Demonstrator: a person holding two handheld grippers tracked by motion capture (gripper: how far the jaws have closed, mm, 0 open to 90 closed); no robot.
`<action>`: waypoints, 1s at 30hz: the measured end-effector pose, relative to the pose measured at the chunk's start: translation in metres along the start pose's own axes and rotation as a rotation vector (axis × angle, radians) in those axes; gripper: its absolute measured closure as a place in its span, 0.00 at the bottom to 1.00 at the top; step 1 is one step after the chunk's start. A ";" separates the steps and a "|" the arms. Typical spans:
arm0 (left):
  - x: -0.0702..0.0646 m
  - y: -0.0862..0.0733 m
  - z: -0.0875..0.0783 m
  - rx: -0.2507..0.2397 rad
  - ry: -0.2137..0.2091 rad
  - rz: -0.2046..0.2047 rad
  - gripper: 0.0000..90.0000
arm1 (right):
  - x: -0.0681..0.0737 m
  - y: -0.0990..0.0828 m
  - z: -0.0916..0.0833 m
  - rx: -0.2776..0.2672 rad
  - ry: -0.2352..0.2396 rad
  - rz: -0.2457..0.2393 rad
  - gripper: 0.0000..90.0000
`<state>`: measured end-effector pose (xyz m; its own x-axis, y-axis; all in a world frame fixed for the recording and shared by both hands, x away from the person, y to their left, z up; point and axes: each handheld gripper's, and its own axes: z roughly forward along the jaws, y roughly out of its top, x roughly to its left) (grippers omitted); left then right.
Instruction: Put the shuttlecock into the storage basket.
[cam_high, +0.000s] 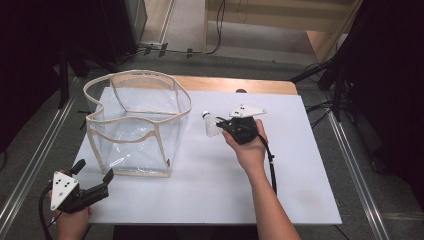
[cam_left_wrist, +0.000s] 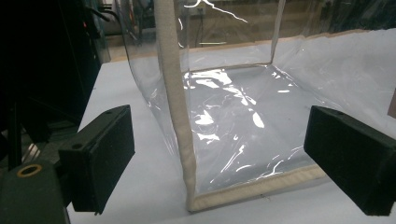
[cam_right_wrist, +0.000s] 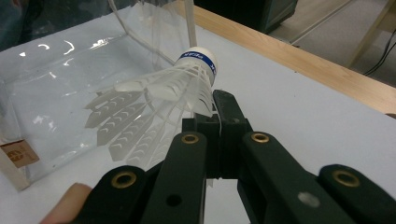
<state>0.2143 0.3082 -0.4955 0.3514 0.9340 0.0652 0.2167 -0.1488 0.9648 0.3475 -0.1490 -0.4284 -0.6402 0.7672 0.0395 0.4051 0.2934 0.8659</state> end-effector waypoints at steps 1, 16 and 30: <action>0.000 0.000 0.000 0.000 0.000 0.000 0.10 | 0.000 0.000 0.000 0.000 0.000 0.000 0.97; 0.000 0.000 0.000 0.000 -0.001 -0.002 0.10 | 0.001 0.024 -0.011 -0.025 0.010 -0.019 0.97; 0.001 0.000 0.000 -0.001 -0.001 -0.003 0.10 | 0.003 0.038 -0.019 -0.057 0.016 -0.028 0.97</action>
<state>0.2144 0.3089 -0.4954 0.3521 0.9339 0.0621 0.2167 -0.1458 0.9653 0.3482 -0.1462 -0.3855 -0.6613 0.7498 0.0224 0.3495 0.2815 0.8937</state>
